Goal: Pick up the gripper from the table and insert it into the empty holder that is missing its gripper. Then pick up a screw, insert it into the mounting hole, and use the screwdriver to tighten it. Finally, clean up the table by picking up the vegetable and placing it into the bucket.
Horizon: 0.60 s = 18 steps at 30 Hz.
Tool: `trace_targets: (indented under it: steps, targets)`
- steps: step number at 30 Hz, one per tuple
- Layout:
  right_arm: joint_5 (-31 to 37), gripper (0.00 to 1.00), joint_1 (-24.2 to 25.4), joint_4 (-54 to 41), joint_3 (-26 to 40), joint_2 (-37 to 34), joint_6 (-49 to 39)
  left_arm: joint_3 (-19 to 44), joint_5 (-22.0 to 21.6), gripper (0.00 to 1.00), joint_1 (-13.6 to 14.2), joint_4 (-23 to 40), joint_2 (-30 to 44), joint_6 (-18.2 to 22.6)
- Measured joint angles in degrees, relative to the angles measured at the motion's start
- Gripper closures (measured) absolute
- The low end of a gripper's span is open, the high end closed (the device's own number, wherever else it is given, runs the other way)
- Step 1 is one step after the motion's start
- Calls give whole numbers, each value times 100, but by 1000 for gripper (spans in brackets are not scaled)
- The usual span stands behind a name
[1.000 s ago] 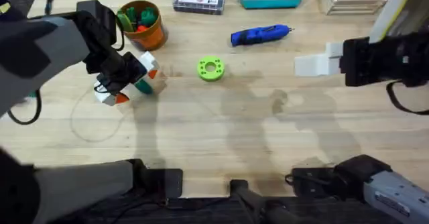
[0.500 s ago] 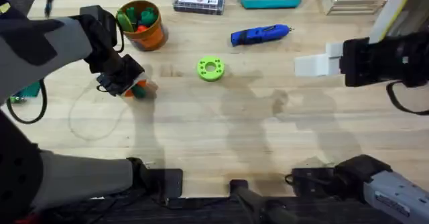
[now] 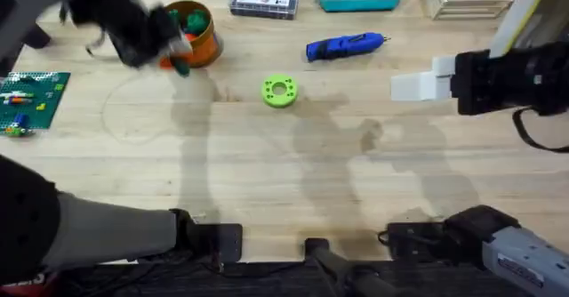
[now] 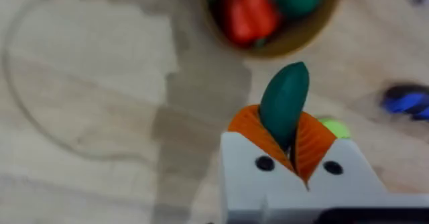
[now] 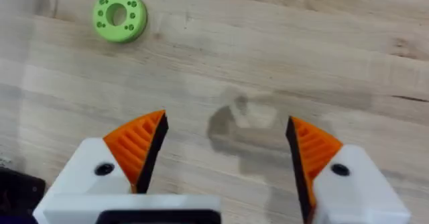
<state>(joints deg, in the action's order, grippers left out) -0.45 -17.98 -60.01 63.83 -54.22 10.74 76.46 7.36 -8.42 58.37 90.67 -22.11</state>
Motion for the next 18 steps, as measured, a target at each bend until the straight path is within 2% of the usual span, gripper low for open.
trace_targets:
  steps: [3,6,11,18]
  targets:
    - [0,8,0,0,0,0,0,572,60,969,65,-105,0,211]
    - [0,8,0,0,0,0,2,851,52,969,67,-711,0,323]
    - [0,8,0,0,0,0,2,891,-123,969,67,-1476,59,381]
    - [0,8,0,0,0,0,2,899,-317,969,67,-1846,866,417]
